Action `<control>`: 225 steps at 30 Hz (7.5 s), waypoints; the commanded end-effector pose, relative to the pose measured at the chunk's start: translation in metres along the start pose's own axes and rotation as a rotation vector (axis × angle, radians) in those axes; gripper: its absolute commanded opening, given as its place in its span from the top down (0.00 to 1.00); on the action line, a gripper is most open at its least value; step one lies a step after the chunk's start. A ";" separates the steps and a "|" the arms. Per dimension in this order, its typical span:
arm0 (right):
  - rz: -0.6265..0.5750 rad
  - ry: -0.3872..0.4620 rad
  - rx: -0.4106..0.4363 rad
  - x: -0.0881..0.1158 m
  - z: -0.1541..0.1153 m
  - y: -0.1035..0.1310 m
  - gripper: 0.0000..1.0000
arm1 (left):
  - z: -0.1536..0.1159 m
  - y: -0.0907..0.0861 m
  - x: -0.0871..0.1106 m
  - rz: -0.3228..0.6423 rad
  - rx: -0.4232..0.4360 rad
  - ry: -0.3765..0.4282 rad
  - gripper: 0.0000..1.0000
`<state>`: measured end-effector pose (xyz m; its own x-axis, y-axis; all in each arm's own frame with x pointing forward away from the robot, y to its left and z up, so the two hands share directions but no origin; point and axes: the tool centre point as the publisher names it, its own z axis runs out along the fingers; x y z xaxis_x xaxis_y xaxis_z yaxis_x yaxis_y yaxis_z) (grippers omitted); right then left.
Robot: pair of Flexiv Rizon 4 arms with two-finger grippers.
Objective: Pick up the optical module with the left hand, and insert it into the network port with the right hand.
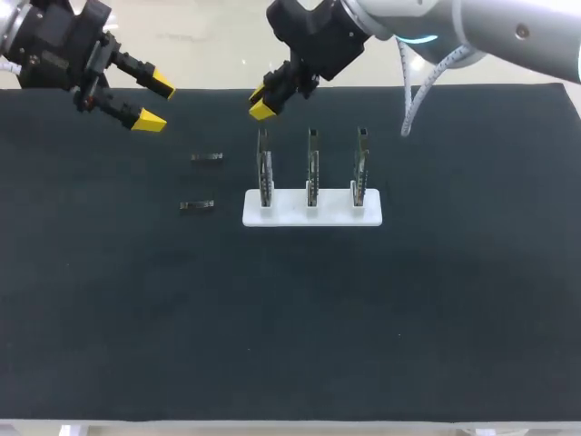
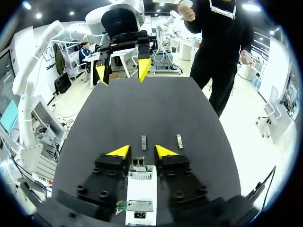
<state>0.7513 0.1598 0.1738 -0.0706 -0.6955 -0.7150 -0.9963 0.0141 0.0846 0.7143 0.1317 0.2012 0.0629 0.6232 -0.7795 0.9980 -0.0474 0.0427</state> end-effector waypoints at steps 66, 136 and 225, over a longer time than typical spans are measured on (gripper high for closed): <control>0.005 0.038 0.017 0.005 0.003 0.005 1.00 | 0.000 0.000 0.000 0.000 0.001 0.003 0.00; -0.018 0.061 0.009 0.004 -0.110 0.024 1.00 | 0.000 0.000 0.000 0.000 0.001 0.003 0.00; -0.100 0.008 0.070 0.097 -0.175 0.040 0.00 | 0.055 0.014 0.130 -0.076 -0.041 0.724 0.00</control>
<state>0.7139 -0.0330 0.2296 0.0283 -0.7026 -0.7111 -0.9994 -0.0057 -0.0341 0.7293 0.1734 0.0716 -0.0228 0.9731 -0.2293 0.9981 0.0354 0.0509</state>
